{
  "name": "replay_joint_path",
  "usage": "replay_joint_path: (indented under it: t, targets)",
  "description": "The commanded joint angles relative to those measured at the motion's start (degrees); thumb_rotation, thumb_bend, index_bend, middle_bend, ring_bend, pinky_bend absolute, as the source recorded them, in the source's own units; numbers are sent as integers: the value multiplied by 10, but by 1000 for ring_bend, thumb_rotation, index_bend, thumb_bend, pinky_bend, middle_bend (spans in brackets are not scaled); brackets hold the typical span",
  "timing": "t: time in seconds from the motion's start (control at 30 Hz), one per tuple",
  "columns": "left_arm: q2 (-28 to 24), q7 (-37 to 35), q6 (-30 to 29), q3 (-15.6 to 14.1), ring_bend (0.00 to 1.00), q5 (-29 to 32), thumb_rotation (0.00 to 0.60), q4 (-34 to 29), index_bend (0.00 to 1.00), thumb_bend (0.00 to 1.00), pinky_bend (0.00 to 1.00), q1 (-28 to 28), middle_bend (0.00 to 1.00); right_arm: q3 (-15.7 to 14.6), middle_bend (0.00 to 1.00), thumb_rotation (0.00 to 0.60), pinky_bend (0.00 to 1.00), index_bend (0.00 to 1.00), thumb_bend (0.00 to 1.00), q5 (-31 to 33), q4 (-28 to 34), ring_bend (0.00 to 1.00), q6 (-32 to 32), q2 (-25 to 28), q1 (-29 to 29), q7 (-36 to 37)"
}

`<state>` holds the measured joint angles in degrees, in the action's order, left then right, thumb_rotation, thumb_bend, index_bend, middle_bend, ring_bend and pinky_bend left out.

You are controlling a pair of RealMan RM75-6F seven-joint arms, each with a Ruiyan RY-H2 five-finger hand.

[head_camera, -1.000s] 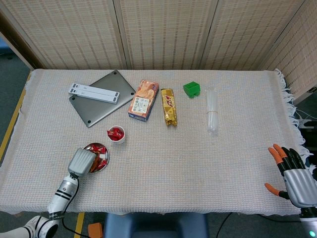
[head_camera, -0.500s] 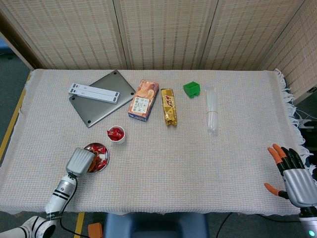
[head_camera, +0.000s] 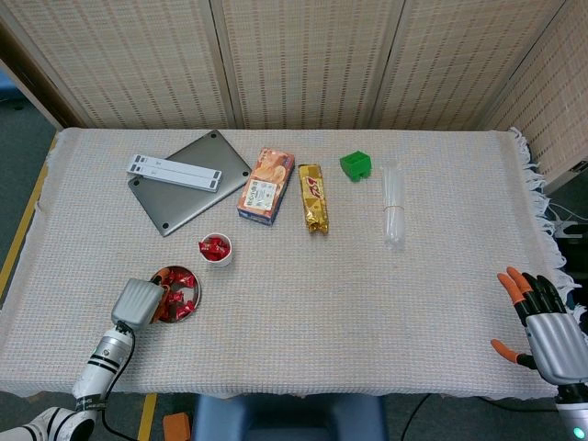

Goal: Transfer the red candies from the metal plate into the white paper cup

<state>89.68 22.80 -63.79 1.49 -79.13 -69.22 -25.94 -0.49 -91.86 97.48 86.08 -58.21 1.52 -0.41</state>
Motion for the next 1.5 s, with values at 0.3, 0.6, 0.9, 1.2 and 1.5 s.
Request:
replay_joint_path:
  t: [0.3, 0.6, 0.9, 1.2, 1.5]
  targets:
    - [7, -2, -18, 0, 686, -18, 600, 10, 226, 390, 1000, -1, 458, 0, 0, 600, 0, 0, 64, 1, 1, 0, -3, -1, 1, -2]
    - [20, 2, -21, 2, 686, -24, 600, 23, 363, 417, 1000, -4, 546, 0, 0, 600, 0, 0, 65, 0, 0, 0, -2, 0, 1, 1]
    - [20, 0, -24, 5, 686, -24, 600, 21, 468, 499, 1000, -5, 643, 0, 0, 600, 0, 0, 64, -1, -1, 0, -1, 1, 1, 2]
    - [15, -11, -36, 12, 686, -31, 600, 12, 519, 566, 1000, -7, 696, -1, 0, 600, 0, 0, 64, -3, -1, 0, 0, 1, 1, 3]
    - [-8, 3, -46, 35, 686, -34, 600, -38, 523, 581, 1000, -23, 700, -1, 0, 600, 0, 0, 64, -4, -1, 0, 0, 1, 1, 6]
